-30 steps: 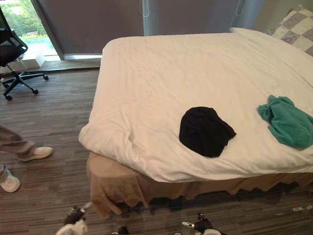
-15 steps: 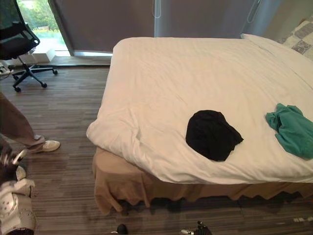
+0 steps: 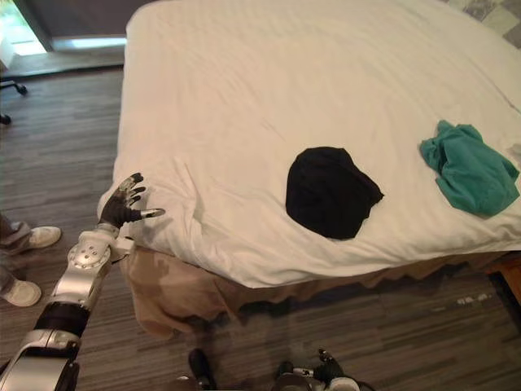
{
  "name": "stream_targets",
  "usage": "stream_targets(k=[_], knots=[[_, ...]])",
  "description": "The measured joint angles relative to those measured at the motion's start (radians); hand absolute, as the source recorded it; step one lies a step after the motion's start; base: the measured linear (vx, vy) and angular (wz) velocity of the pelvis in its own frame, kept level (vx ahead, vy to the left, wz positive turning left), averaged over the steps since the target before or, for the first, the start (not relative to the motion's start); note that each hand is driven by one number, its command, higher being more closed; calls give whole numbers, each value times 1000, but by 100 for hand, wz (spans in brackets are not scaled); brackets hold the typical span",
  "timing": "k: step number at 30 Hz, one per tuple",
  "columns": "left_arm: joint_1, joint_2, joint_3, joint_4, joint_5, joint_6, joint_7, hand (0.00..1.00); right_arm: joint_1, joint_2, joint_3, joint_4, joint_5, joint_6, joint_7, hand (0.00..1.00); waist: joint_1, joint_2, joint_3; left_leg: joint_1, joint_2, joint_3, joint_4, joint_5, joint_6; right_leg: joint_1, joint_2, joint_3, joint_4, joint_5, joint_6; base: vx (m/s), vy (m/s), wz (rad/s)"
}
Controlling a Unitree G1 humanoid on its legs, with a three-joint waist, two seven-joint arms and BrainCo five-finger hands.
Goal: Tidy the bed and pick cloth on bed and put in laundry
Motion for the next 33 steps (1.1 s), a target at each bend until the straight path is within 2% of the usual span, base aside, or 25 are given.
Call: stream_targets(k=[5, 7, 9, 11, 14, 19, 22, 23, 25, 27, 31, 33], knots=[[-224, 5, -12, 113, 64, 104, 80, 100, -92, -13, 47, -102, 68, 3, -7, 0, 3, 2, 120, -92, 17, 60, 41, 4, 2, -112, 4, 38, 34, 0, 0, -34, -15, -16], [-259, 6, -12, 128, 84, 122, 96, 100, -94, -23, 56, -112, 79, 14, -8, 0, 3, 4, 130, -105, 18, 71, 43, 5, 2, -127, 4, 43, 34, 0, 0, -9, -6, -11], [-317, 21, 11, 165, 197, 162, 120, 100, -98, -40, 66, -125, 115, 31, -30, 0, -7, 3, 149, -128, 21, 92, 42, 7, 4, -148, 5, 45, 25, 0, 0, -3, -13, -6], [-327, 29, 18, 168, 223, 173, 117, 100, -98, -43, 66, -125, 149, 40, -45, 0, -10, 2, 150, -136, 20, 98, 35, 11, 3, -157, 6, 46, 17, 0, 0, 5, -5, -2], [-318, 37, 50, 188, 252, 168, 89, 100, -93, -45, 57, -123, 228, 50, -67, 0, -16, 1, 154, -128, 19, 99, 28, 16, 3, -151, 7, 49, 16, 0, 0, 17, -8, -2], [-164, 34, 103, 196, 251, 51, 51, 100, -57, -53, -87, -92, 303, 9, -71, 0, -21, 1, 151, -34, 17, 99, 8, 17, 0, -42, 12, 37, -22, 1, 2, 53, -12, 3], [2, 14, 169, 161, 230, 11, 37, 100, -31, -65, -202, -74, 344, 6, -79, 0, -17, 6, 128, 20, 16, 107, 2, 21, -5, 19, 14, 24, -35, 1, 2, 57, -19, 0], [74, -7, 199, 157, 220, 7, 30, 0, -7, -65, -242, -70, 353, 9, -88, 0, -12, 8, 92, 31, 16, 109, 2, 21, -6, 35, 15, 20, -45, 1, 2, 67, -30, 5], [189, -52, 256, 161, 206, -7, 27, 0, 25, -65, -308, -54, 374, 16, -112, 0, -3, 15, 43, 59, 18, 112, 1, 21, -7, 70, 17, 14, -55, 1, 2, 84, -32, 5], [336, -117, 316, 197, 198, -11, 17, 0, 65, -66, -419, -32, 367, 24, -172, 0, 17, 29, -26, 89, 20, 115, -4, 21, -10, 115, 19, -5, -61, 1, 2, 44, -22, 11], [511, -193, 421, 278, 212, -7, -15, 0, 75, -84, -563, -32, 329, 33, -295, 0, 30, 47, -100, 111, 27, 94, -7, -2, -31, 161, 29, -38, -84, 0, 4, 3, -12, 13], [590, -244, 498, 348, 213, 13, -19, 0, 56, -120, -633, -22, 292, 38, -350, 0, 32, 51, -127, 113, 29, 87, -7, -25, -38, 175, 32, -56, -96, -6, 13, -25, 3, 17]])
